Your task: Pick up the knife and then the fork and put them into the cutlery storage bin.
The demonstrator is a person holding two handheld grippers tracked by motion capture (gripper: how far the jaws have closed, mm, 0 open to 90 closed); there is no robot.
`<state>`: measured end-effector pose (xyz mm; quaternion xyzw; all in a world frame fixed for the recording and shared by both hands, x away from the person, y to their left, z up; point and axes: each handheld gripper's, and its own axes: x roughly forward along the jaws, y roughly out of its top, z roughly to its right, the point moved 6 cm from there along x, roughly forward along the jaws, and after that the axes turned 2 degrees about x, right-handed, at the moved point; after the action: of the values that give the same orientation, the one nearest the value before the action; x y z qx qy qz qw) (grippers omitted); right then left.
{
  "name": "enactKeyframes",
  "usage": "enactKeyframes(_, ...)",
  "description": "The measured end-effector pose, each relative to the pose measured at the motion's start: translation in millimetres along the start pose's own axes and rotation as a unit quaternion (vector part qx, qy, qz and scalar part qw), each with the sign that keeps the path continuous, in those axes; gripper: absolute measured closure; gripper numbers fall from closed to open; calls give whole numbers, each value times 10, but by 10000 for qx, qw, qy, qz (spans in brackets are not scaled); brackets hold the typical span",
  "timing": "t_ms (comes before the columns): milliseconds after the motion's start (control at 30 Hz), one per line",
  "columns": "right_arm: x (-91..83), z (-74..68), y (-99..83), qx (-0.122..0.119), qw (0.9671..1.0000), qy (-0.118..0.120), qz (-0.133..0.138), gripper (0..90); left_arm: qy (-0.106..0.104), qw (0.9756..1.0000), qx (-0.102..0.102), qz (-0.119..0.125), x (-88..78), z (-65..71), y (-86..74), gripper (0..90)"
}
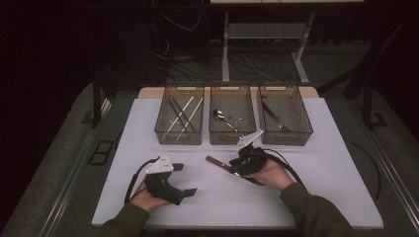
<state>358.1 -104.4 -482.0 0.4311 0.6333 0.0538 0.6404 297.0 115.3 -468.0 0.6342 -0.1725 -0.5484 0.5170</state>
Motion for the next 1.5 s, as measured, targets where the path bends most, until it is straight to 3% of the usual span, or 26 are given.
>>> enactKeyframes(200, 58, -3, -14, -330, 9990, -170, -268, 757, 0, 10000, -26, 29, 8, 5, 4, 0)
enactKeyframes(367, 74, -11, 30, -488, 9966, -310, -580, 758, 3, 10000, -32, 16, 7, 2, 2, 0)
enactKeyframes(567, 106, -23, 129, -614, 9898, -378, -1232, 756, 4, 10000, -28, 21, 6, 3, 3, 0)
enactKeyframes(700, 128, -20, 181, -555, 9855, -301, -1577, 733, 2, 10000, -24, 11, 7, 3, 2, 0)
enactKeyframes(833, 160, -27, 242, -502, 9779, -278, -2012, 737, 4, 10000, -25, 17, 4, 3, 5, 0)
enactKeyframes(1000, 182, -23, 281, -601, 9710, -338, -2289, 764, -1, 10000, -17, 23, 1, 2, 5, 0)
enactKeyframes(1233, 167, -24, 274, -652, 9721, -321, -2228, 769, 1, 10000, -18, 38, 3, 4, 7, 0)
enactKeyframes(1367, 125, -13, 257, -588, 9755, -286, -2100, 770, 1, 10000, -34, 35, 5, 4, 7, 0)
enactKeyframes(1500, 24, 33, 256, -398, 9818, -222, -1844, 770, 4, 10000, -35, 28, 5, 5, 6, 0)
